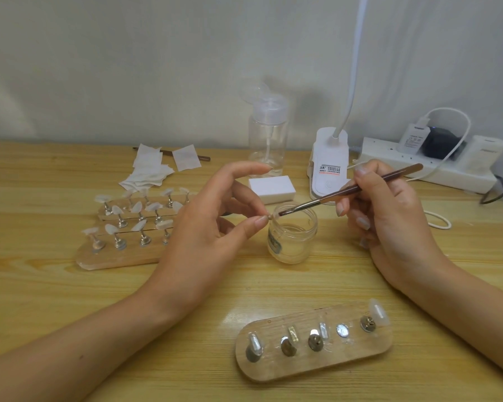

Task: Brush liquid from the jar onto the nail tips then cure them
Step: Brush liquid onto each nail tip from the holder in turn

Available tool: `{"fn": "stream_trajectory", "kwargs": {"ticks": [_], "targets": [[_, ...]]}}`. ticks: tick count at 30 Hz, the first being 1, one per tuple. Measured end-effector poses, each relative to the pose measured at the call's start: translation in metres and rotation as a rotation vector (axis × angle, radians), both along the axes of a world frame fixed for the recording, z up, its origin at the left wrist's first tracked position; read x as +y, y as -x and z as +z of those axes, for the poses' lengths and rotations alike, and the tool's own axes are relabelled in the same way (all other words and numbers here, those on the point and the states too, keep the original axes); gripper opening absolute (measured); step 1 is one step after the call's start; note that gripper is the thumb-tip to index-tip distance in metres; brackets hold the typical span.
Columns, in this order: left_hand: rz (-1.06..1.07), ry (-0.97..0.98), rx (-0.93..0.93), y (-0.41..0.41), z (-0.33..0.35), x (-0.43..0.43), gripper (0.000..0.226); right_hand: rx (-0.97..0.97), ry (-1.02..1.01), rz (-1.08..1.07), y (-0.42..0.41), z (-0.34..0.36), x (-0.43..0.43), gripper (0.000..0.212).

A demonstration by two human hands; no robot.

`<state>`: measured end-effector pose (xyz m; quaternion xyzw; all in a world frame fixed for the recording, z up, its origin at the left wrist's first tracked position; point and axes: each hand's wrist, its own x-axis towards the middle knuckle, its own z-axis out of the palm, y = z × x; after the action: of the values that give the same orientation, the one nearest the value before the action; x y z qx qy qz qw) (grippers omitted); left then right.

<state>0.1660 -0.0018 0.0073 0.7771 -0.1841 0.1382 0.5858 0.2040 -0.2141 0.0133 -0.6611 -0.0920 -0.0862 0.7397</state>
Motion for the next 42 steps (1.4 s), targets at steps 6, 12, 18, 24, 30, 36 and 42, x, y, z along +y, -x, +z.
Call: {"fn": "stream_trajectory", "kwargs": {"ticks": [6,12,18,24,30,36,42], "targets": [[-0.008,0.014,0.011,0.0009,0.0002,0.0007,0.05,-0.055,0.001,0.052,0.002,0.0005,0.0014,0.029],[-0.015,0.022,0.016,0.0015,0.0004,0.0004,0.049,-0.092,-0.033,0.07,0.0031,0.0019,0.001,0.03],[-0.017,0.018,0.014,0.0017,0.0003,0.0002,0.049,-0.063,-0.025,0.019,0.0026,0.0007,-0.0001,0.031],[-0.029,0.026,0.019,0.0019,0.0005,0.0002,0.048,-0.034,0.012,0.02,0.0035,0.0012,0.0017,0.027],[-0.04,0.033,0.025,0.0014,0.0005,-0.0001,0.047,-0.048,-0.04,0.041,0.0029,0.0023,-0.0001,0.03],[-0.046,0.036,0.023,0.0016,0.0002,-0.0003,0.046,-0.003,-0.031,-0.008,0.0013,0.001,0.0006,0.031],[-0.043,0.034,0.019,0.0008,0.0,-0.0006,0.046,-0.016,-0.009,0.029,0.0024,0.0016,0.0017,0.028]]}}
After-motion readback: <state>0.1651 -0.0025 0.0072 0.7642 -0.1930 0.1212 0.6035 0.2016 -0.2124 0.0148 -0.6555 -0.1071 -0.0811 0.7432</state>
